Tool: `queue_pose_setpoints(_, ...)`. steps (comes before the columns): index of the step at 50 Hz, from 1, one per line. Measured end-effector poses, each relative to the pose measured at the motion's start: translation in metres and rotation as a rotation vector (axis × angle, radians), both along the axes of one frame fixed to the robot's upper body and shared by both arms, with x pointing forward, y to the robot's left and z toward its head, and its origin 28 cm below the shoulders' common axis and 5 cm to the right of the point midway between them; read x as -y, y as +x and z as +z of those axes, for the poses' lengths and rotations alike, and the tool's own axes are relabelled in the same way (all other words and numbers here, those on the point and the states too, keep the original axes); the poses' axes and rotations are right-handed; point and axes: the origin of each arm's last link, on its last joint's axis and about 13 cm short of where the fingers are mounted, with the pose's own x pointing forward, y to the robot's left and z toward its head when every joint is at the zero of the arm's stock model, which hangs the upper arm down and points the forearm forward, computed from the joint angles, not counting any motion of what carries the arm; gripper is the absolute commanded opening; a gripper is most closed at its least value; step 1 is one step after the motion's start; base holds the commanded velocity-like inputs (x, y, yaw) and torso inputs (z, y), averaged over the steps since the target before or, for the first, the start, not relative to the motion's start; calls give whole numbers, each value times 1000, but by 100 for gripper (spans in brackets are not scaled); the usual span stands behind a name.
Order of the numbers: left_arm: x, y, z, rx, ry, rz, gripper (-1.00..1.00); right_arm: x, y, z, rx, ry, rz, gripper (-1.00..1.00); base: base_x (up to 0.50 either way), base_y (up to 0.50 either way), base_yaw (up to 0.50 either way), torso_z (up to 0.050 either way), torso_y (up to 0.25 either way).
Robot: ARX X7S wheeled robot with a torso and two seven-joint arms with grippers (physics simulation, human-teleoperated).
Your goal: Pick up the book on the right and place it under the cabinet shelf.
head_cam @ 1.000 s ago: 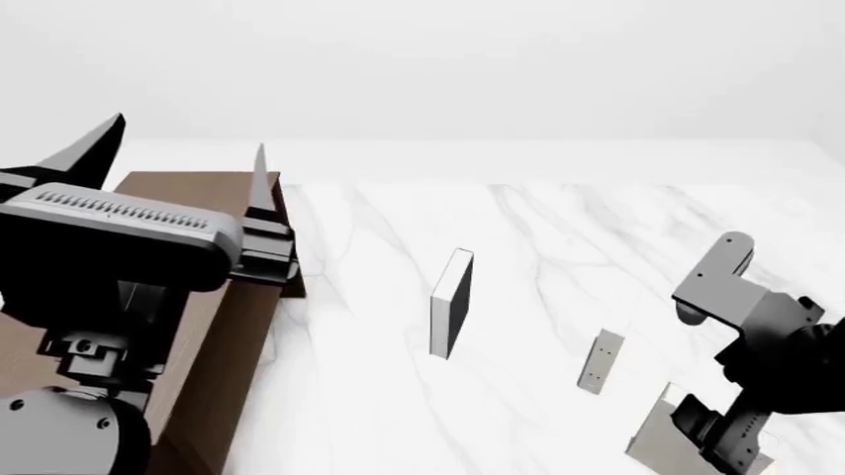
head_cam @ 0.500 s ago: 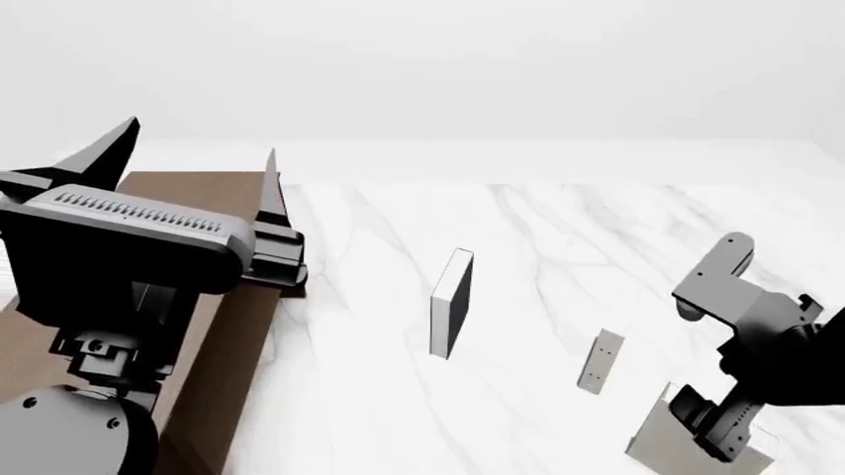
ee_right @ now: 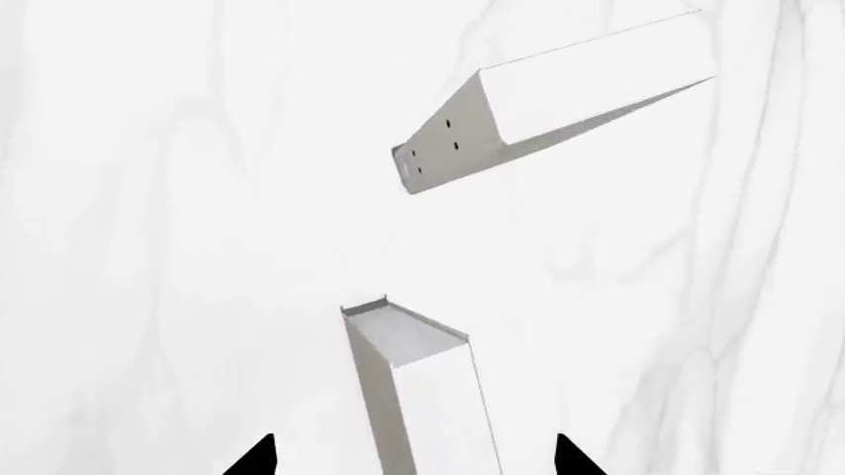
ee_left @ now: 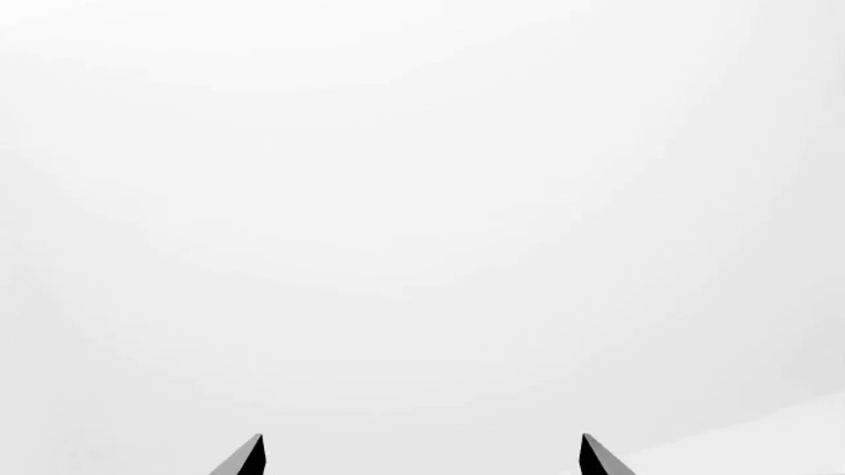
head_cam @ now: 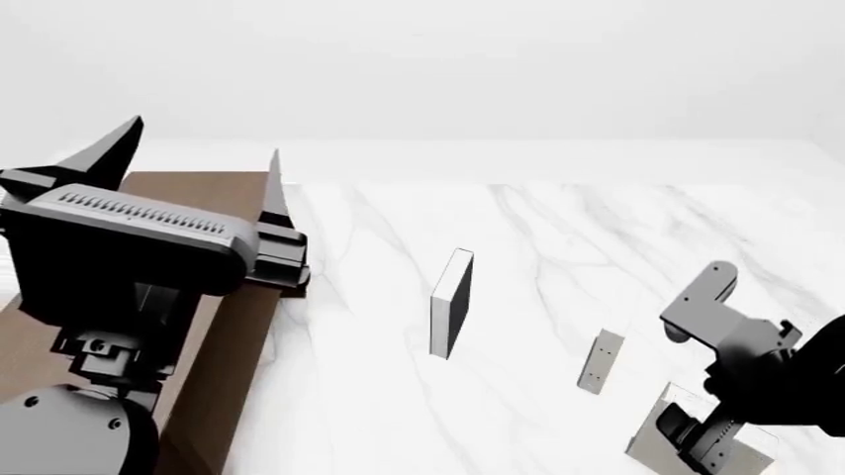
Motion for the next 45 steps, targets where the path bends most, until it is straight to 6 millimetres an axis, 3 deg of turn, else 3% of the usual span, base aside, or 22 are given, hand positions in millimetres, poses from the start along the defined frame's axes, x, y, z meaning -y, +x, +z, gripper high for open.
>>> queue_pose_setpoints(45,3,1,2,2,11,-26,100,9,3,-38,9,-26,-67,100,0,0,0,0,0)
